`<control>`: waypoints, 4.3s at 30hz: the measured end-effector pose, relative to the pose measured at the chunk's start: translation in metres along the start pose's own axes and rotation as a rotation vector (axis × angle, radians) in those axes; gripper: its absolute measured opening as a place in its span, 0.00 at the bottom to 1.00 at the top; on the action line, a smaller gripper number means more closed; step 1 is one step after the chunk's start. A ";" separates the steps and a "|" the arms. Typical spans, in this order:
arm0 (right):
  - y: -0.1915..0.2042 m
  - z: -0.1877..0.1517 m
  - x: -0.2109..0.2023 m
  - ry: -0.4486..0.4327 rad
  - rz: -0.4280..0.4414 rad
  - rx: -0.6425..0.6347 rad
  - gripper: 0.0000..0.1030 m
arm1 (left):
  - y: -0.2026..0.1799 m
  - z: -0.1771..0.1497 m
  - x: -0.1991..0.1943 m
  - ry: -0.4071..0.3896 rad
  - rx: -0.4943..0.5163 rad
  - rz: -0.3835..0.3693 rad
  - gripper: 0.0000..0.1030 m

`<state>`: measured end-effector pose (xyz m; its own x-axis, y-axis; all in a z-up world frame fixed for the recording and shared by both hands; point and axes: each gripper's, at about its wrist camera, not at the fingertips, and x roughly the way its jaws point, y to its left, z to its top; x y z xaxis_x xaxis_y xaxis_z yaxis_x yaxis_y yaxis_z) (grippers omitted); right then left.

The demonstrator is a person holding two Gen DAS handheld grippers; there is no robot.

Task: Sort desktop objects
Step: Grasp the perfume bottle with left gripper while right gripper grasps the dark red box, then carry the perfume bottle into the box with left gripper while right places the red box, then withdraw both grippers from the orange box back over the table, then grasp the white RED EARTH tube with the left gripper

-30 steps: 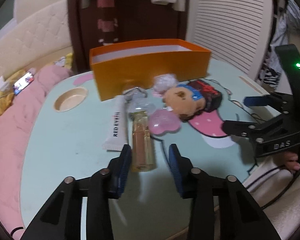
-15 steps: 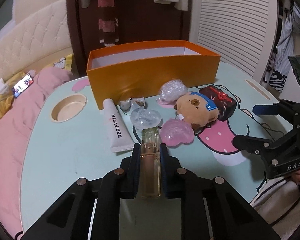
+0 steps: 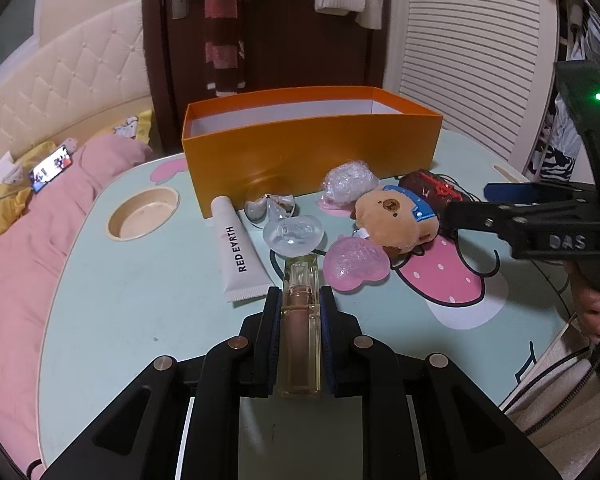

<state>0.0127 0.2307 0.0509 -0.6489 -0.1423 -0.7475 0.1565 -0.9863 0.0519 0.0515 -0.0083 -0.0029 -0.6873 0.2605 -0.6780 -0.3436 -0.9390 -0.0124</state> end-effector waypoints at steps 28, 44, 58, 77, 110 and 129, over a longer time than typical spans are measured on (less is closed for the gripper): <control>0.008 0.022 0.017 0.007 -0.019 -0.021 0.40 | -0.002 0.002 -0.012 -0.002 -0.010 -0.022 0.15; 0.009 0.049 -0.013 -0.082 0.027 -0.002 0.40 | 0.023 0.057 -0.033 -0.087 -0.043 -0.074 0.16; 0.018 0.116 0.023 -0.131 0.052 -0.006 0.40 | 0.040 0.159 0.039 -0.101 -0.071 -0.089 0.16; 0.021 0.121 0.102 -0.015 0.024 0.006 0.51 | 0.039 0.149 0.093 -0.059 -0.088 0.010 0.50; 0.016 0.014 -0.002 0.015 -0.017 -0.004 0.66 | 0.022 0.024 -0.009 0.019 -0.186 0.055 0.88; 0.027 -0.014 0.015 0.091 -0.034 -0.068 1.00 | 0.020 -0.001 0.009 0.076 -0.159 0.171 0.99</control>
<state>0.0175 0.2027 0.0319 -0.5852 -0.0980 -0.8050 0.1880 -0.9820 -0.0171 0.0389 -0.0252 -0.0104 -0.6749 0.0824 -0.7333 -0.1166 -0.9932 -0.0043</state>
